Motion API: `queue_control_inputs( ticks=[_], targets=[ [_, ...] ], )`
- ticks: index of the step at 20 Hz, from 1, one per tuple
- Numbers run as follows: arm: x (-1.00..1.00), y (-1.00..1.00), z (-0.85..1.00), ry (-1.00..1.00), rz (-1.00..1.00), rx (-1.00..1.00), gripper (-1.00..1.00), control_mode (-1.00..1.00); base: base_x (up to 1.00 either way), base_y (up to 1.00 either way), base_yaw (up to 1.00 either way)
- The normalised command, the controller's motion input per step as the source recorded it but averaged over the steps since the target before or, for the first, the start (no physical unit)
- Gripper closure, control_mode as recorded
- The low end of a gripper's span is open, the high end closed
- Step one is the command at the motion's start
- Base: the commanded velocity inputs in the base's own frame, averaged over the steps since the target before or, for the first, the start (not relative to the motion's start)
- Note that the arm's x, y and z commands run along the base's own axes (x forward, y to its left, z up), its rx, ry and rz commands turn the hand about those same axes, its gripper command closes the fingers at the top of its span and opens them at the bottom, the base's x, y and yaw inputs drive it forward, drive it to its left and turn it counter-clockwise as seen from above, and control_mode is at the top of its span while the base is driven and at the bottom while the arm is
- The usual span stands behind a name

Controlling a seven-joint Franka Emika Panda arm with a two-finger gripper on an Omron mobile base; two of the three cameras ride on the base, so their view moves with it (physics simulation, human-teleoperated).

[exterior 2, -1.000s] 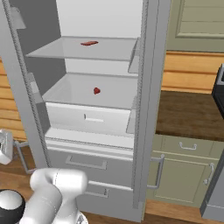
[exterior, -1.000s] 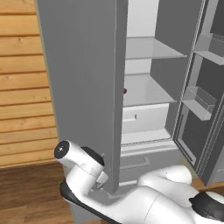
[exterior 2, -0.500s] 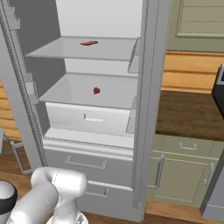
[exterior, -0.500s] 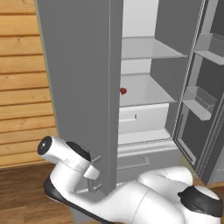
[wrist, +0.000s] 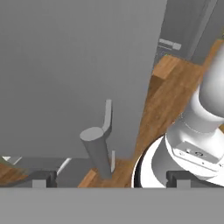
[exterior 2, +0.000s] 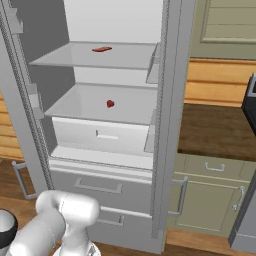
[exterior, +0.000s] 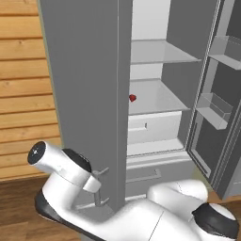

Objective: Take the strawberry from the fridge and place it on top of the pancake, located on the dining counter.

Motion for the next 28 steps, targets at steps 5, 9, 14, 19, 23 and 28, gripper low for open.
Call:
queue_control_inputs(
  ticks=[5, 9, 14, 19, 23, 28],
  targets=[
    [-0.57, -0.39, 0.62, -0.09, 0.46, 0.30, -1.00, -1.00, 0.00, 0.00, 0.00],
    [-0.38, -0.34, 1.00, 0.00, 0.33, 0.27, -1.00, -1.00, 0.00, 0.00, 0.00],
    [-0.39, -0.35, 0.99, 0.00, 0.28, 0.28, -1.00, -1.00, 0.00, 0.00, 0.00],
    [-0.47, -0.51, 0.59, -0.06, 0.25, 0.45, -1.00, -1.00, 0.00, 0.00, 0.00],
    [-0.56, -0.83, 0.49, -0.06, 0.18, 0.47, -1.00, -1.00, 0.00, 0.00, 0.00],
    [-0.09, -0.96, 0.30, 0.00, 0.12, 0.51, -1.00, -1.00, 0.00, 0.00, 0.00]
  ],
)
